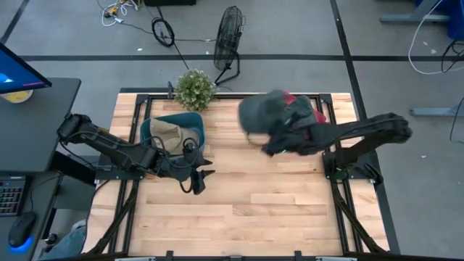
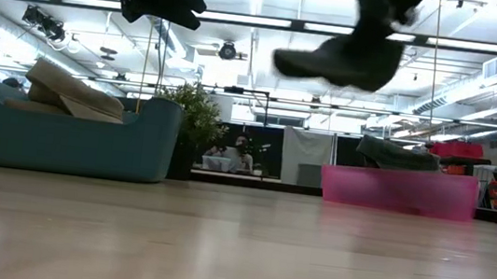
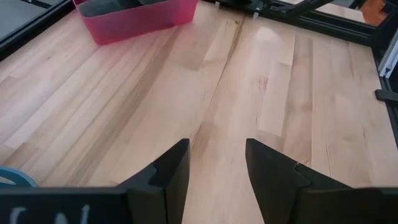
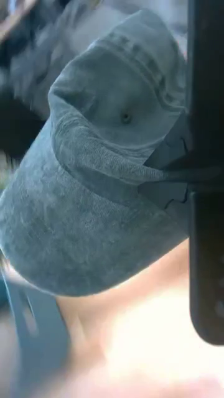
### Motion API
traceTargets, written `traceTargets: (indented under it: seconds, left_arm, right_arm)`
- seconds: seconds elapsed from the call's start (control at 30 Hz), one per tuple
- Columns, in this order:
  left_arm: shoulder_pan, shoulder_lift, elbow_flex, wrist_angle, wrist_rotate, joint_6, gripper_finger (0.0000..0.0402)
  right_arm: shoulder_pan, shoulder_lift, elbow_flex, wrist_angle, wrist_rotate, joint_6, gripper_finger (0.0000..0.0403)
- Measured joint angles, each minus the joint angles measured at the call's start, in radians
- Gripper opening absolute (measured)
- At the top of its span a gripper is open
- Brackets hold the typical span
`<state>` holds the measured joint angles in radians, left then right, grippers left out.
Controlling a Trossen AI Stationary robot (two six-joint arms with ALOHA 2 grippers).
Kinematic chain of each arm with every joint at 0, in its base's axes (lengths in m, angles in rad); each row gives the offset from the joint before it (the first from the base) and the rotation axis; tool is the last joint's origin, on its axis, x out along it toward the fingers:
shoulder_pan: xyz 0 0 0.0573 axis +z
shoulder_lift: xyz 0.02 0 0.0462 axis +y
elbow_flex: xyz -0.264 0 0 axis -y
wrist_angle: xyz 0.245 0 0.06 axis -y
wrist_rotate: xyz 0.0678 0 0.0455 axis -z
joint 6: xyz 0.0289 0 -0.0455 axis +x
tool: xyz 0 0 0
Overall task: Pick & Place hat
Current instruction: Put the blue cap into the pink bin
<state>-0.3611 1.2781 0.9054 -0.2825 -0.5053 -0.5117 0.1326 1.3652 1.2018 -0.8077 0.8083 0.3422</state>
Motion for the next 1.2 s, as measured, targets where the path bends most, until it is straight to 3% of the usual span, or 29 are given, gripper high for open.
traceTargets:
  seconds: [0.1, 0.23, 0.37, 0.47, 0.67, 0.83, 0.93, 1.2]
  left_arm:
    - [0.000, 0.000, 0.000, 0.000, 0.000, 0.000, 0.0160]
    - [0.000, 0.000, 0.000, 0.000, 0.000, 0.000, 0.0160]
    - [0.000, 0.000, 0.000, 0.000, -0.011, 0.000, 0.0160]
    - [0.000, 0.000, 0.000, 0.000, -0.016, 0.000, 0.0160]
    - [0.000, 0.000, 0.000, 0.000, -0.016, 0.000, 0.0160]
    - [0.000, 0.000, 0.000, 0.000, -0.016, 0.000, 0.0160]
    - [0.000, 0.000, 0.000, 0.000, -0.016, 0.000, 0.0160]
    - [0.004, 0.000, 0.000, 0.000, -0.028, 0.000, 0.0160]
  right_arm:
    - [-0.039, -0.095, 0.000, -0.106, 0.065, 0.115, 0.0005]
    - [-0.117, -0.177, 0.000, -0.281, 0.074, 0.326, 0.0006]
    - [-0.195, -0.190, 0.000, -0.457, 0.073, 0.518, 0.0006]
    - [-0.239, -0.183, -0.035, -0.474, 0.069, 0.579, 0.0006]
    - [-0.320, -0.181, -0.226, -0.253, -0.039, 0.549, 0.0006]
    - [-0.393, -0.181, -0.422, 0.030, -0.044, 0.455, 0.0006]
    - [-0.440, -0.181, -0.518, 0.159, -0.100, 0.450, 0.0006]
    - [-0.498, -0.184, -0.661, 0.362, -0.167, 0.402, 0.0007]
